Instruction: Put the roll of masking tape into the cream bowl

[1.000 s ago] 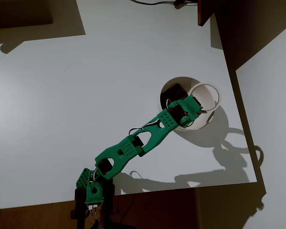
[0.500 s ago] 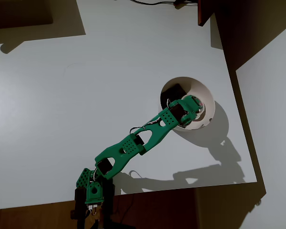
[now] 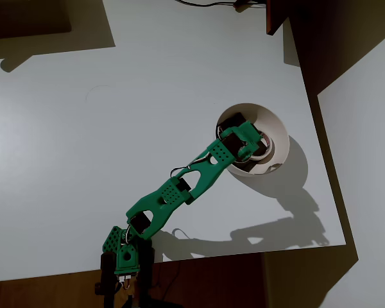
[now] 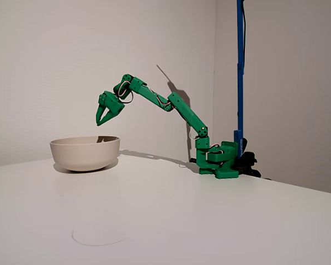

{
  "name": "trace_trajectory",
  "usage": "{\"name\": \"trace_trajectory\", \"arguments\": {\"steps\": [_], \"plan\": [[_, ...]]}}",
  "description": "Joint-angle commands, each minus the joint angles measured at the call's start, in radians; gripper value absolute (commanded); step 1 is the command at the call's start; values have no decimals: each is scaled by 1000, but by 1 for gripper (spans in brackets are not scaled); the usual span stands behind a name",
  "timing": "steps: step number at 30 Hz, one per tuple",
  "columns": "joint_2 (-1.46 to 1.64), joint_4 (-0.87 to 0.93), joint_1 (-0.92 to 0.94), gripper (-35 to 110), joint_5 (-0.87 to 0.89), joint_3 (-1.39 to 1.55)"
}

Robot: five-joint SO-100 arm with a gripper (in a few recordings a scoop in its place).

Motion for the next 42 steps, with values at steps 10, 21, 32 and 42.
{"name": "trace_trajectory", "arguments": {"steps": [10, 21, 32, 42], "plan": [[440, 279, -265, -8, 48, -41], [698, 482, -641, -8, 54, -40], [988, 512, -976, -8, 58, 172], [1319, 413, -1092, -8, 60, 698]]}}
